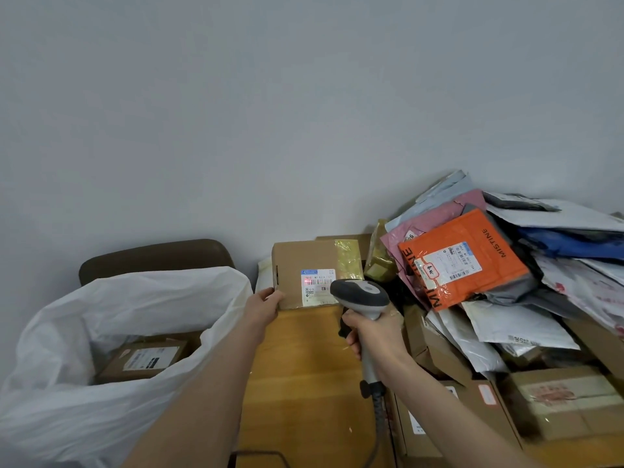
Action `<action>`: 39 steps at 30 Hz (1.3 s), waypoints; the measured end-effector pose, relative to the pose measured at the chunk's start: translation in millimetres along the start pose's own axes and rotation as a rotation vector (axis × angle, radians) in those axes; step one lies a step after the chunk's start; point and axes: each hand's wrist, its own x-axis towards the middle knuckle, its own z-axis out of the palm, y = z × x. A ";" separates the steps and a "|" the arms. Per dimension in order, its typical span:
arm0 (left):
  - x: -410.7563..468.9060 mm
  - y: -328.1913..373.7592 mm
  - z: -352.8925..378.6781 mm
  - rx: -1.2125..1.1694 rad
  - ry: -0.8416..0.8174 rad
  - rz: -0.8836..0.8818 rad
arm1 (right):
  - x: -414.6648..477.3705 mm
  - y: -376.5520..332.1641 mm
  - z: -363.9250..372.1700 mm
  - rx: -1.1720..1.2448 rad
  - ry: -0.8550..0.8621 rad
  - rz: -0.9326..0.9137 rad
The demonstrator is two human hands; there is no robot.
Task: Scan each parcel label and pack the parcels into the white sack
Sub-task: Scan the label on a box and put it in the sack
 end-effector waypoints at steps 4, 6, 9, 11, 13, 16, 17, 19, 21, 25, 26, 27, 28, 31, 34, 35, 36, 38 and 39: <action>4.8 -2.1 -0.1 -0.003 0.003 0.008 | -3.6 0.3 -0.2 -0.008 -0.016 0.018; 7.0 -3.4 0.3 -0.004 0.006 0.015 | -4.3 0.0 0.2 -0.009 -0.022 0.023; 9.3 -3.9 0.7 0.018 0.007 0.030 | -4.9 -0.4 0.5 -0.015 -0.023 0.025; 10.0 -3.4 0.8 0.033 0.010 0.041 | -4.5 -0.7 0.3 -0.013 -0.017 0.023; 9.7 -2.8 1.3 0.039 0.008 0.048 | -4.1 -1.2 -0.1 -0.016 -0.016 0.017; 7.5 -1.1 1.8 0.024 -0.001 0.044 | -3.6 -1.7 -0.4 -0.022 -0.025 0.015; 6.5 -0.5 2.0 0.021 -0.003 0.041 | -3.2 -1.6 -0.5 -0.021 -0.026 0.014; 4.7 0.6 2.5 0.012 -0.003 0.032 | -2.1 -1.7 -0.7 -0.010 -0.031 0.008; 3.1 2.1 3.4 0.009 0.002 0.031 | -0.9 -2.2 -1.2 0.003 -0.041 -0.003; 0.0 4.4 3.8 0.006 0.020 0.028 | 0.8 -3.4 -3.2 0.024 -0.045 -0.022; -0.9 5.0 4.1 -0.002 0.024 0.024 | 1.5 -3.7 -4.1 0.031 -0.043 -0.021; -1.5 5.5 4.5 -0.009 0.030 0.022 | 2.3 -4.1 -5.0 0.033 -0.040 -0.021; -2.1 6.0 4.9 -0.016 0.037 0.020 | 3.0 -4.6 -5.9 0.031 -0.038 -0.023; -5.0 8.0 6.7 -0.021 0.047 0.011 | 5.6 -5.1 -8.7 0.038 -0.030 -0.020; -7.2 7.6 8.0 -0.017 0.056 0.012 | 7.7 -5.9 -10.0 0.042 -0.039 -0.016; -9.2 8.6 7.9 -0.010 0.064 0.018 | 8.8 -7.4 -9.6 0.040 -0.044 -0.019; -11.4 10.1 8.0 -0.003 0.076 0.026 | 10.3 -8.8 -9.2 0.039 -0.049 -0.021; -15.3 12.1 5.8 0.005 0.105 0.040 | 14.7 -12.2 -6.6 0.047 -0.077 -0.022; -17.6 13.4 2.9 0.006 0.118 0.047 | 17.0 -14.2 -3.9 0.048 -0.097 -0.023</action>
